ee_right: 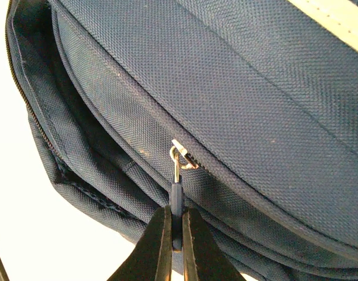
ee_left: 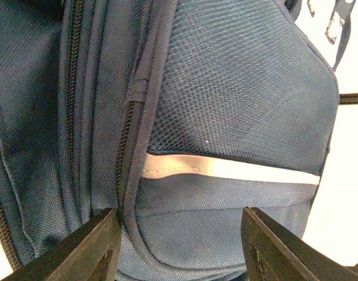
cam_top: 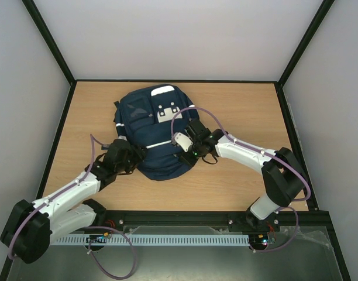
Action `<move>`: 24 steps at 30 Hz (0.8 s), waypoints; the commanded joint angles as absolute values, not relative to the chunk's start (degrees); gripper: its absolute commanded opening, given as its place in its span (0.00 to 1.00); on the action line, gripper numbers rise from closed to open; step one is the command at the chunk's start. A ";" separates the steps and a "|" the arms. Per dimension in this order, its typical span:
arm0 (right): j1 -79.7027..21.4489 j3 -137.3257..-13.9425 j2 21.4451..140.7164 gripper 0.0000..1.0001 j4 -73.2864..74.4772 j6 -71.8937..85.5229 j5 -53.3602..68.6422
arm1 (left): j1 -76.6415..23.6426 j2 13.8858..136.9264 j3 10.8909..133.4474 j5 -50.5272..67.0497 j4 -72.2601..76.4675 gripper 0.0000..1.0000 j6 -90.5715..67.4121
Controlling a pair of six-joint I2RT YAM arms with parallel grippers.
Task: Pack the student bag
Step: Zip the student bag at the center of the board.
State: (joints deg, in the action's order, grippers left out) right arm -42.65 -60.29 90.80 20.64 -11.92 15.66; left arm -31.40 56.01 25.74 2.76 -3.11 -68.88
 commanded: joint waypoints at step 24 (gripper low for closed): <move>-32.60 -58.88 88.56 0.01 27.70 -19.47 11.98 | -25.61 56.95 24.80 2.72 -4.93 0.02 -67.13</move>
